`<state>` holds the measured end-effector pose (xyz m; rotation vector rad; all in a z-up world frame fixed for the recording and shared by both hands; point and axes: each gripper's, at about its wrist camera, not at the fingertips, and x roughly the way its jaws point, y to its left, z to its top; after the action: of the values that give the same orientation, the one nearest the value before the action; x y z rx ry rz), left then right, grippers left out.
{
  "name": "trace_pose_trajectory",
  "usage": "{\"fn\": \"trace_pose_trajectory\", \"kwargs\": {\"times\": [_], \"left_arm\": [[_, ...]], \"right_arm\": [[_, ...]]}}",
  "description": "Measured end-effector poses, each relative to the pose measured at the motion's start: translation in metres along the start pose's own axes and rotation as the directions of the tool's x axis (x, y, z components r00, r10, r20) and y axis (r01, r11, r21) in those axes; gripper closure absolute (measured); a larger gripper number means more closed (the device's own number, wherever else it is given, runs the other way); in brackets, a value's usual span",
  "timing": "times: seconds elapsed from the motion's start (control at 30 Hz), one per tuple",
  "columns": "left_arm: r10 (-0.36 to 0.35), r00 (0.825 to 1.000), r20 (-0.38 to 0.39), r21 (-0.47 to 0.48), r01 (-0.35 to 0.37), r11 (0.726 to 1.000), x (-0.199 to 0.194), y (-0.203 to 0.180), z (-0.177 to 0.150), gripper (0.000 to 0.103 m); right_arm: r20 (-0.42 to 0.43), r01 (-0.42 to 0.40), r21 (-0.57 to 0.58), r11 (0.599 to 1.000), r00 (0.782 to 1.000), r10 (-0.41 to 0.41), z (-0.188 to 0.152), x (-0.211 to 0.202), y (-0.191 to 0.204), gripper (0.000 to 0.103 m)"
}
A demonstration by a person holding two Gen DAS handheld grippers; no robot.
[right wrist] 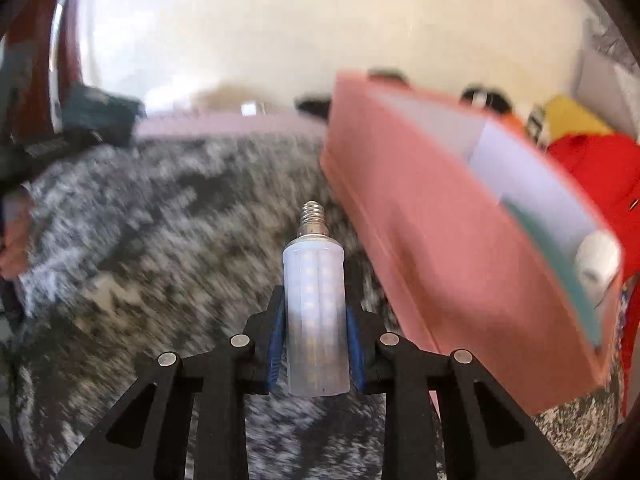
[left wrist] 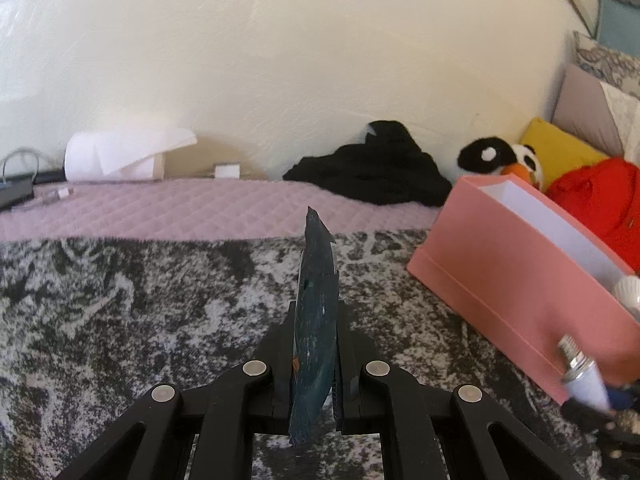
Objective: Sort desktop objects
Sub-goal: 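Carry the teal packet with the left tool while the right tool carries the bulb over the box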
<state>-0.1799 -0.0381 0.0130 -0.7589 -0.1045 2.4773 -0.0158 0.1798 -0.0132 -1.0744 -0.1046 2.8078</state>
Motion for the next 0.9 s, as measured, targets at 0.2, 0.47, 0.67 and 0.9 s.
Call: {"fn": "trace_pose_trajectory", "kwargs": {"times": [0.2, 0.47, 0.67, 0.9], "left_arm": [[0.039, 0.998, 0.057, 0.156, -0.048, 0.987, -0.017, -0.056, 0.006, 0.097], [0.02, 0.999, 0.041, 0.392, -0.034, 0.919, -0.051, -0.164, 0.018, 0.097], [-0.015, 0.999, 0.051, 0.408, -0.007, 0.913, -0.078, -0.234, 0.049, 0.097], [0.011, 0.997, 0.075, 0.409, -0.041, 0.912, -0.084, -0.306, 0.063, 0.097]], "right_arm": [[0.106, 0.005, 0.008, 1.0, 0.994, -0.005, 0.016, -0.022, 0.001, 0.074], [0.219, -0.066, 0.145, 0.987, 0.975, 0.033, 0.045, -0.06, -0.066, 0.074], [0.296, -0.093, 0.246, 0.965, 0.955, 0.017, 0.054, -0.103, -0.12, 0.074], [0.344, -0.069, 0.314, 0.947, 0.938, -0.046, 0.053, -0.14, -0.172, 0.074]]}}
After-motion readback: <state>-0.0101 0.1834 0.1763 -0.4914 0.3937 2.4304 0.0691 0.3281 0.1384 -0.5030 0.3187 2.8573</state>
